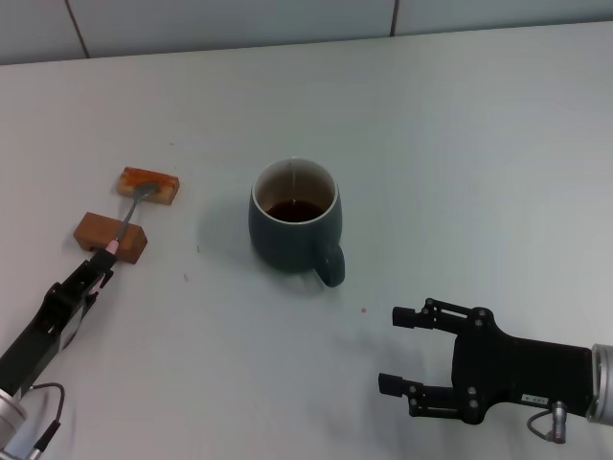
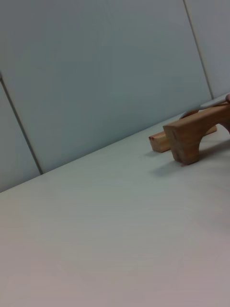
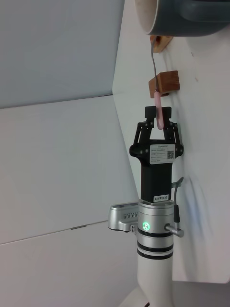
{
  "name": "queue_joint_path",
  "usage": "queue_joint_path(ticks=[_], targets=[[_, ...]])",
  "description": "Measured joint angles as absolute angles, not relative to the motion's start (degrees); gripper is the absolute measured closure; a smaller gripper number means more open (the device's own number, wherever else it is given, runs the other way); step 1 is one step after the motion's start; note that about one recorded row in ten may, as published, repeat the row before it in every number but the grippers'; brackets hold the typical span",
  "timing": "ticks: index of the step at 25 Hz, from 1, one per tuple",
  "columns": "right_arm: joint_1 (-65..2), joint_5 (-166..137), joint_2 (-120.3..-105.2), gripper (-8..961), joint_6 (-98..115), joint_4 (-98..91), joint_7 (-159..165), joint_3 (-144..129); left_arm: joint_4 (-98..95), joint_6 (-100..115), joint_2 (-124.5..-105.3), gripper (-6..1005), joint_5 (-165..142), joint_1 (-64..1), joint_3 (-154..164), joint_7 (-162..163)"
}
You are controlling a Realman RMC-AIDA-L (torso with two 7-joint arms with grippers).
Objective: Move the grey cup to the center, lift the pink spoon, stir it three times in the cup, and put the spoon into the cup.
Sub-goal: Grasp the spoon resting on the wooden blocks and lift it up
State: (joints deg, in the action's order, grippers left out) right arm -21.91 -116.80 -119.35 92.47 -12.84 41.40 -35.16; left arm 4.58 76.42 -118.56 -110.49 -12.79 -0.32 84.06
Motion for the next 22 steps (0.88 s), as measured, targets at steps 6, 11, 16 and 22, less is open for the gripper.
queue_joint_path(ticks=[6,11,16,22], targets=[[-21.9,-116.8,-119.35,163,92.5,-12.8,41.4,-35.2,4.8,76.2,-118.56,667,-110.5,-13.1,-0.4,84.5],[-22.0,-116.8,-119.28,164,92.5,-12.8,41.4,-35.2,4.9,76.0,-118.56,669,-110.5,-13.2,-0.4,84.7],[-22.0,-116.8,-119.26,163,92.5,-12.8,41.4,-35.2,5.1,75.0,-118.55,714,-110.6,-13.6,-0.2,85.2],[-22.0,-116.8,-119.26,164,92.7,-12.9,41.4,-35.2,4.9,75.1,-118.56,844,-110.9,-14.0,-0.1,85.4]])
